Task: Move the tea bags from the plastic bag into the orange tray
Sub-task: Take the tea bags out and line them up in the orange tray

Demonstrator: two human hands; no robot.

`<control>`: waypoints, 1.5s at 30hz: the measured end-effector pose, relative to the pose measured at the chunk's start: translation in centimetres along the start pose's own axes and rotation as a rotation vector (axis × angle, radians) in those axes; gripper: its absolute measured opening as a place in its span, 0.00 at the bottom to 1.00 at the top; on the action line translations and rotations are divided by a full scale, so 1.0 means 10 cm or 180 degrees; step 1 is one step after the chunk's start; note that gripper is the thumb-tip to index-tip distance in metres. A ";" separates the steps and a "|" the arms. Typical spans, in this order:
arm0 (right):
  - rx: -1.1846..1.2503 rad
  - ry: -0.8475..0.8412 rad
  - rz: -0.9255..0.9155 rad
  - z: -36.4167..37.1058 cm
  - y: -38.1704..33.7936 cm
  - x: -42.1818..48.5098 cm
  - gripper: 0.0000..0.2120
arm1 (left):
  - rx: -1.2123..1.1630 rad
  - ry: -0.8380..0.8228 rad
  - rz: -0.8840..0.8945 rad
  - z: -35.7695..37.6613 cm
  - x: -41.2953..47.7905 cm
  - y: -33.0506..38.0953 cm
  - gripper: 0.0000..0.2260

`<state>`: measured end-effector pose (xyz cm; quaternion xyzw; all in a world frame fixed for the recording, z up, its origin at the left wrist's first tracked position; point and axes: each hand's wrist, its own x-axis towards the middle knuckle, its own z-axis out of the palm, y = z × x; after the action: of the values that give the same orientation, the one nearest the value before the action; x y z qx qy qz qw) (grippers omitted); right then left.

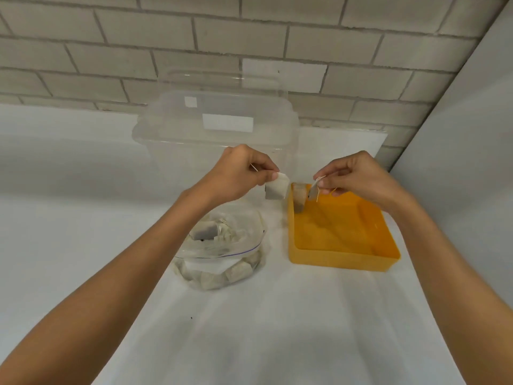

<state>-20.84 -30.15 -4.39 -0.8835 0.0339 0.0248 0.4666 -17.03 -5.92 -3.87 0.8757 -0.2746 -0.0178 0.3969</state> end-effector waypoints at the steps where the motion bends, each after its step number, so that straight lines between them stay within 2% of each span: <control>1: -0.0141 0.0107 -0.0015 -0.03 0.09 0.02 0.06 | 0.0018 -0.0031 0.0043 0.04 0.04 0.04 0.05; 6: -0.0448 0.0377 0.0023 0.01 0.45 0.14 0.04 | 0.0056 -0.0133 0.0111 0.18 0.15 0.16 0.05; 16: 0.0247 0.0437 0.0639 0.49 0.83 0.49 0.10 | 0.0133 -0.0170 0.0031 0.26 0.12 0.11 0.05; 24: -0.0064 0.0670 0.0406 0.62 0.85 0.59 0.05 | 0.0153 -0.0213 -0.0020 0.26 0.05 0.02 0.05; 32: 0.0044 0.0749 0.0338 0.61 0.90 0.53 0.09 | 0.0099 -0.0426 0.0017 0.53 0.15 0.02 0.05; 37: -0.0145 0.0791 0.0264 0.44 0.93 0.43 0.09 | 0.0233 -0.0536 0.0102 0.84 0.41 0.09 0.06; 45: 0.0111 0.0618 0.0380 0.32 1.01 0.34 0.10 | 0.0820 -0.0577 -0.0399 1.17 0.68 -0.15 0.07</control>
<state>-18.31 -33.30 -14.77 -0.8699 0.1319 -0.0337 0.4741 -13.49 -16.48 -11.66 0.9295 -0.2541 -0.0860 0.2531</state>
